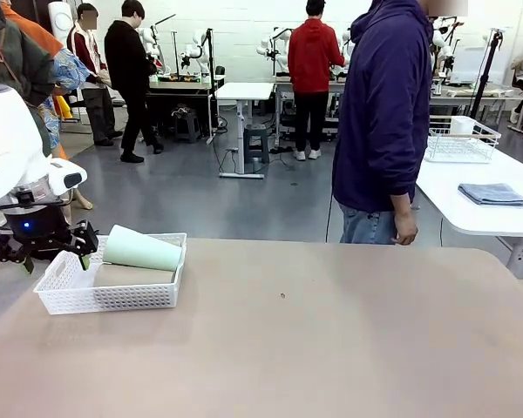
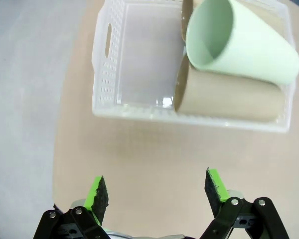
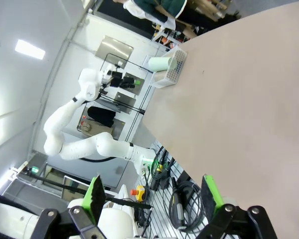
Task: Clean and organize the cups into the basket.
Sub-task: Move the Organizing basket back to the left side of the table.
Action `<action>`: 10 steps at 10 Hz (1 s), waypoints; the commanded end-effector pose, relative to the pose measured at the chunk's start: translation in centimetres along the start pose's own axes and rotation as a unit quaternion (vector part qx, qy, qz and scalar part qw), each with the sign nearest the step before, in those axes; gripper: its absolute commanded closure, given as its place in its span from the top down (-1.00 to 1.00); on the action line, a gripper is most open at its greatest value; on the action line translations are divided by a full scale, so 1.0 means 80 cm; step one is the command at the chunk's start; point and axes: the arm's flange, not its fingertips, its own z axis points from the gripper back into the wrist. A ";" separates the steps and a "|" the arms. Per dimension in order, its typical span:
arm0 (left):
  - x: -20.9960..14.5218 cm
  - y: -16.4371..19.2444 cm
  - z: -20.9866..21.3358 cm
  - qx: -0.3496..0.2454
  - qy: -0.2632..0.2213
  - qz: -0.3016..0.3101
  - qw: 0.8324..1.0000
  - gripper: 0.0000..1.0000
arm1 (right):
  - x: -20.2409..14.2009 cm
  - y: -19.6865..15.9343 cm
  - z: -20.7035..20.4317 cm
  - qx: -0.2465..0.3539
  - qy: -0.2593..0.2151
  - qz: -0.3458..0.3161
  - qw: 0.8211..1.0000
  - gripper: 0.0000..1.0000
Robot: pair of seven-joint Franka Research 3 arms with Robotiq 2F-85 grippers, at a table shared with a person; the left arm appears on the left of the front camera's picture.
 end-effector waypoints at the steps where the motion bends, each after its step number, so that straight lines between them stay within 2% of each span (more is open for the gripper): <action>1: -0.044 0.006 0.017 0.007 -0.024 0.025 0.999 1.00 | 0.002 0.000 0.000 0.002 -0.001 0.003 1.000 1.00; 2: -0.057 0.010 0.018 0.002 -0.031 0.049 0.998 1.00 | 0.002 0.000 0.000 0.002 -0.001 0.003 1.000 1.00; 3: -0.057 0.008 0.013 0.024 -0.050 0.097 0.994 1.00 | 0.002 0.000 0.000 0.002 -0.001 0.003 1.000 1.00; 4: -0.021 -0.008 0.045 0.003 -0.029 0.021 0.999 1.00 | 0.002 0.000 0.000 0.002 -0.001 0.003 1.000 1.00; 10: -0.021 -0.008 0.045 0.003 -0.029 0.021 0.999 1.00 | 0.002 0.000 0.000 0.002 -0.001 0.003 1.000 1.00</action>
